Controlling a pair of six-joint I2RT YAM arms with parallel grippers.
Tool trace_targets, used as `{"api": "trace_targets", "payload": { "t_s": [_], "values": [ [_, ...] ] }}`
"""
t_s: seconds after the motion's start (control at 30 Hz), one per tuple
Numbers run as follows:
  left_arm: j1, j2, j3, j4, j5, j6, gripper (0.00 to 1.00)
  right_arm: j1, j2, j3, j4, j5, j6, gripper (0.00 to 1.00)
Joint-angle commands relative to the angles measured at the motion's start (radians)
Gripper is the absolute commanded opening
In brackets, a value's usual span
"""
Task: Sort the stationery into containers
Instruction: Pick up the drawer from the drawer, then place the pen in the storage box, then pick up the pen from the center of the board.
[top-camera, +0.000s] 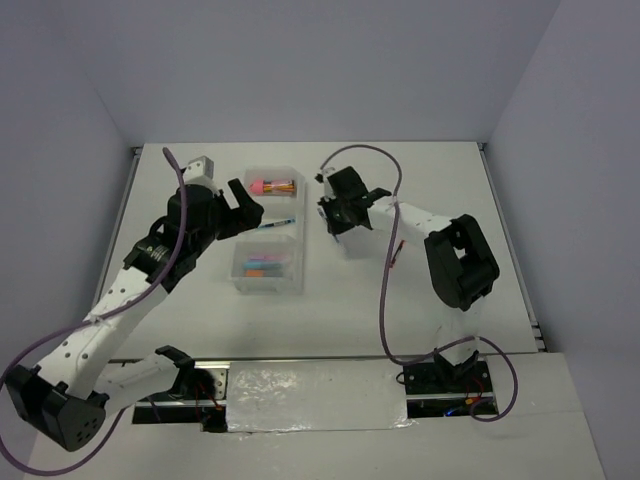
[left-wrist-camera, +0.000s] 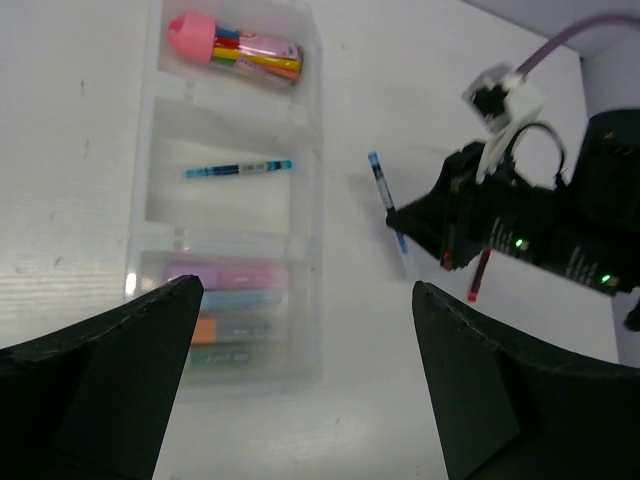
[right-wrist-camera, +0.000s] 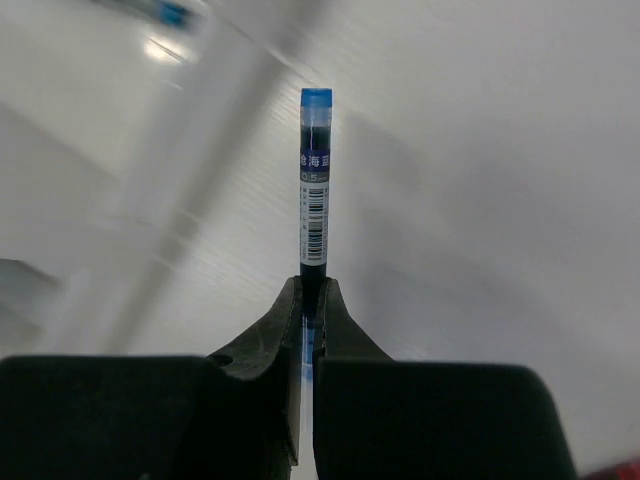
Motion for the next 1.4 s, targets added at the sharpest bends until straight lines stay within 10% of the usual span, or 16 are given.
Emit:
{"api": "trace_targets", "payload": {
  "t_s": [0.0,0.43,0.53,0.7,0.87,1.03,1.37],
  "values": [
    [0.002,-0.099,-0.008,-0.120,-0.025,0.094,0.99,0.087,-0.050,0.163,0.069,-0.060,-0.174,0.00],
    [0.008,-0.250,0.041,-0.335,-0.165,0.168,0.99,0.230,0.226,0.565,-0.012,-0.021,-0.379,0.14],
    [0.008,-0.292,0.027,-0.341,-0.211,0.182,0.99,0.233,0.249,0.600,-0.006,-0.013,-0.369,0.31],
    [0.011,-0.343,-0.028,-0.312,-0.244,0.182,0.99,0.230,0.166,0.574,0.038,-0.053,-0.332,0.97],
    [0.037,-0.339,-0.048,-0.308,-0.222,0.183,0.99,0.166,-0.042,0.389,0.091,0.036,-0.118,1.00],
    [0.061,-0.329,-0.058,-0.306,-0.204,0.201,0.99,-0.038,-0.258,0.093,-0.112,0.340,0.433,1.00],
    [0.078,-0.306,-0.082,-0.295,-0.126,0.229,0.99,-0.181,-0.441,-0.346,-0.095,0.484,0.682,0.94]
  ]
}}
